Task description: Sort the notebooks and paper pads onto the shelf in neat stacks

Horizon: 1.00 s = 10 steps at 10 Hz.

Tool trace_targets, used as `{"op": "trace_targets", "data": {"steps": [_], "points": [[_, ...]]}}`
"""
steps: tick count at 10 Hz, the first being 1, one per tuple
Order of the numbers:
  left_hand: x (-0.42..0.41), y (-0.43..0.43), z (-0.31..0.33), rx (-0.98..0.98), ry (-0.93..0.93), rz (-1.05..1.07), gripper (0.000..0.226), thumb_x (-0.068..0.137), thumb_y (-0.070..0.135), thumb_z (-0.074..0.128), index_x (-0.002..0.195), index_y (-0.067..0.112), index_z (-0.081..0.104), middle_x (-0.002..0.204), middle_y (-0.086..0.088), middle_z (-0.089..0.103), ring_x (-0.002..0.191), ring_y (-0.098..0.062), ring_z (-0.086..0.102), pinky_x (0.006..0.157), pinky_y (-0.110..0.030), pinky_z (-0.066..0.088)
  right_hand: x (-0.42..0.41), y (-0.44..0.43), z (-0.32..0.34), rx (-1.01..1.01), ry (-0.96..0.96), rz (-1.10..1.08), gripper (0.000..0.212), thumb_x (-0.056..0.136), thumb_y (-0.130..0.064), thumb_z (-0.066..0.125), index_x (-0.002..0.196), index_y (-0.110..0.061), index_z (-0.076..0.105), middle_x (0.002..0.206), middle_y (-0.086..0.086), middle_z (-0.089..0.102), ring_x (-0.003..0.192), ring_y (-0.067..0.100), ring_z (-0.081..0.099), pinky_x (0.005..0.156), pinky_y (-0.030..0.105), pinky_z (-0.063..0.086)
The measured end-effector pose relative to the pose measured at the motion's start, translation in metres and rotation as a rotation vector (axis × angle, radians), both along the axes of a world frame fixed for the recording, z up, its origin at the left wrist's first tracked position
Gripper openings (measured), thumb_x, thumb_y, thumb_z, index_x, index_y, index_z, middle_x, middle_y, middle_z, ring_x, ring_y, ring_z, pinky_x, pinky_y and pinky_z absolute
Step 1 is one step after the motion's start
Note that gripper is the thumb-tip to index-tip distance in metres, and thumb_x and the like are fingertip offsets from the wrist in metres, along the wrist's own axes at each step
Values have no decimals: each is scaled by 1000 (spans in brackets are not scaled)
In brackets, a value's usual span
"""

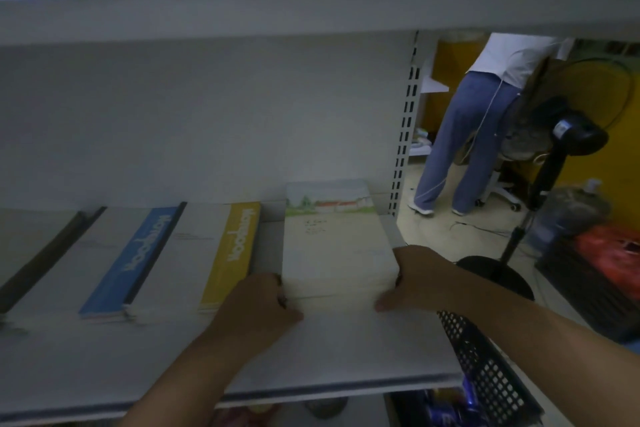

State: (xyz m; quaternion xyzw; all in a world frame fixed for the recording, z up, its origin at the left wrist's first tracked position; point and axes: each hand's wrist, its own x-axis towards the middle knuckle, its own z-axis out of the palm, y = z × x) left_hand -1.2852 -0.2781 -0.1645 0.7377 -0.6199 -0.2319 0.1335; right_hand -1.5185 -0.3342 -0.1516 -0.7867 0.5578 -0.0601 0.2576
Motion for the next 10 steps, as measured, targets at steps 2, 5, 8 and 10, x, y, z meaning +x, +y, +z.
{"op": "trace_targets", "data": {"steps": [2, 5, 8, 10], "points": [[-3, -15, 20, 81, 4, 17, 11, 74, 7, 61, 71, 10, 52, 73, -7, 55, 71, -25, 61, 52, -23, 41, 2, -15, 14, 81, 46, 18, 54, 60, -40, 85, 104, -13, 69, 102, 1, 68, 93, 14, 63, 84, 27, 53], [1, -18, 23, 112, 17, -7, 16, 68, 5, 67, 64, 7, 51, 63, -6, 50, 59, -20, 56, 46, -22, 37, 3, -14, 6, 91, 10, 16, 55, 63, -34, 85, 110, -14, 64, 106, 0, 64, 98, 15, 60, 82, 23, 49], [2, -20, 11, 78, 59, -33, 12, 74, 7, 64, 71, 9, 53, 72, -11, 59, 69, -27, 64, 55, -28, 41, -2, -9, -4, 60, -43, 4, 58, 68, -38, 81, 121, -31, 56, 107, -13, 59, 104, 9, 58, 82, 18, 43], [14, -1, 25, 101, 307, -107, 18, 68, 12, 70, 77, -2, 64, 77, -14, 62, 80, -28, 67, 66, -36, 54, -1, 11, 2, 145, -231, -169, 70, 67, -24, 85, 127, -24, 50, 114, -11, 63, 88, -6, 58, 67, 5, 47]]}}
